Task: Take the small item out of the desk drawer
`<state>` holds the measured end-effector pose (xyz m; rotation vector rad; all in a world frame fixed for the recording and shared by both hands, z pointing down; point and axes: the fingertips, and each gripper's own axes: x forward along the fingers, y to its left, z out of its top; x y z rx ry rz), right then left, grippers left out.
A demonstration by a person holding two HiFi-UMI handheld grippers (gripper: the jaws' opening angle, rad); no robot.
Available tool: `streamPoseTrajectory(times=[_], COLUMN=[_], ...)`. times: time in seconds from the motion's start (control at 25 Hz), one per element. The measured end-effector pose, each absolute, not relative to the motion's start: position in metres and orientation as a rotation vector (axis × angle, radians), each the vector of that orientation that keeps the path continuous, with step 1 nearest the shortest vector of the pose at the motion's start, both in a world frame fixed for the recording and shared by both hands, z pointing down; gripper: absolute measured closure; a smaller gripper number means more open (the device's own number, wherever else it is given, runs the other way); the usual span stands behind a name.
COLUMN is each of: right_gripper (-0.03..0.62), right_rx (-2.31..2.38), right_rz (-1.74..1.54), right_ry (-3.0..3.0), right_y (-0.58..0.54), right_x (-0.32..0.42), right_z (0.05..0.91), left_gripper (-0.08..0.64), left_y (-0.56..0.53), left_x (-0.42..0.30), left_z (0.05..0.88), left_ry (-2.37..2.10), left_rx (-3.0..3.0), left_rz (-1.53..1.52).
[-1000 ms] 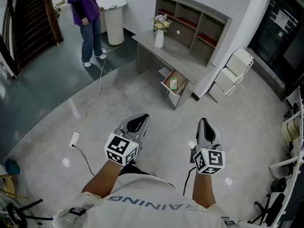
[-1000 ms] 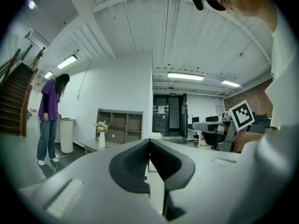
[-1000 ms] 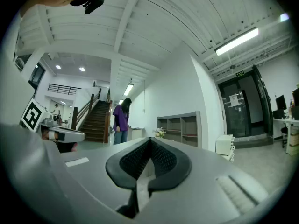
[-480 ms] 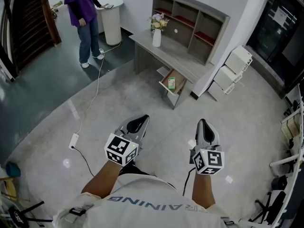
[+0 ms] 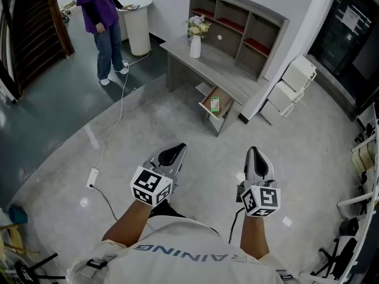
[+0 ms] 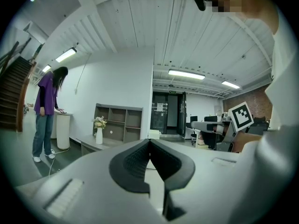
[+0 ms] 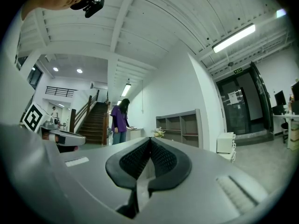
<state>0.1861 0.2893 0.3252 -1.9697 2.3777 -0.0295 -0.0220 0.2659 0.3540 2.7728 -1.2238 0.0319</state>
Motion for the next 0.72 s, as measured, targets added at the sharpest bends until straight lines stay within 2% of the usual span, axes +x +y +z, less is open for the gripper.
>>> streamPoseTrajectory(times=[0.72], right_gripper=[0.575], right_rx=[-2.085], right_rz=[-0.045], right_ry=[2.369], right_y=[0.169], right_x=[0.126], right_z=[0.326], left_gripper=[0.561], left_y=[0.137], left_x=[-0.080], left_z=[0.353], left_ry=[-1.138], left_rx=[2.805], left_rz=[0.042])
